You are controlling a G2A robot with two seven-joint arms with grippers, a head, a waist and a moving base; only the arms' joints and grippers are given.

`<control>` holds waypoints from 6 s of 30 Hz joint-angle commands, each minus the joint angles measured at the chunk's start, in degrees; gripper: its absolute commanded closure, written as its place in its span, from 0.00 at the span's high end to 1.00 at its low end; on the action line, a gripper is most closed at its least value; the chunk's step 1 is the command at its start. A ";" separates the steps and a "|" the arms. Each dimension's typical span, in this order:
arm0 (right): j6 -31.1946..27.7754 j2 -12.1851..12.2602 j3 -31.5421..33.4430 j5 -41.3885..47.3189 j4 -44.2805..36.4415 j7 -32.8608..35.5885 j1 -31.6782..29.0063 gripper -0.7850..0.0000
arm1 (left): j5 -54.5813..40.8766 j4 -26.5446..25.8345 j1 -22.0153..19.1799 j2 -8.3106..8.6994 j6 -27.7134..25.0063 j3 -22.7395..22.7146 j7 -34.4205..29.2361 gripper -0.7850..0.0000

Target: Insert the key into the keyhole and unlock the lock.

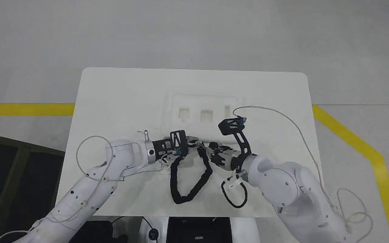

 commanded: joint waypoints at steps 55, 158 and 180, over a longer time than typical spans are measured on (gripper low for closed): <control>0.41 -1.57 -2.40 4.53 7.58 -1.49 6.81 0.00 | 2.49 -0.10 0.21 -1.70 -2.44 0.15 1.12 0.00; -59.20 2.66 12.15 12.93 13.23 -2.44 0.30 1.00 | -23.95 10.22 -15.35 -0.64 -18.77 10.70 -9.22 0.00; -76.31 2.53 8.31 -13.90 15.92 -20.09 4.67 1.00 | -48.84 10.08 -26.89 5.84 -18.77 24.11 -22.91 0.00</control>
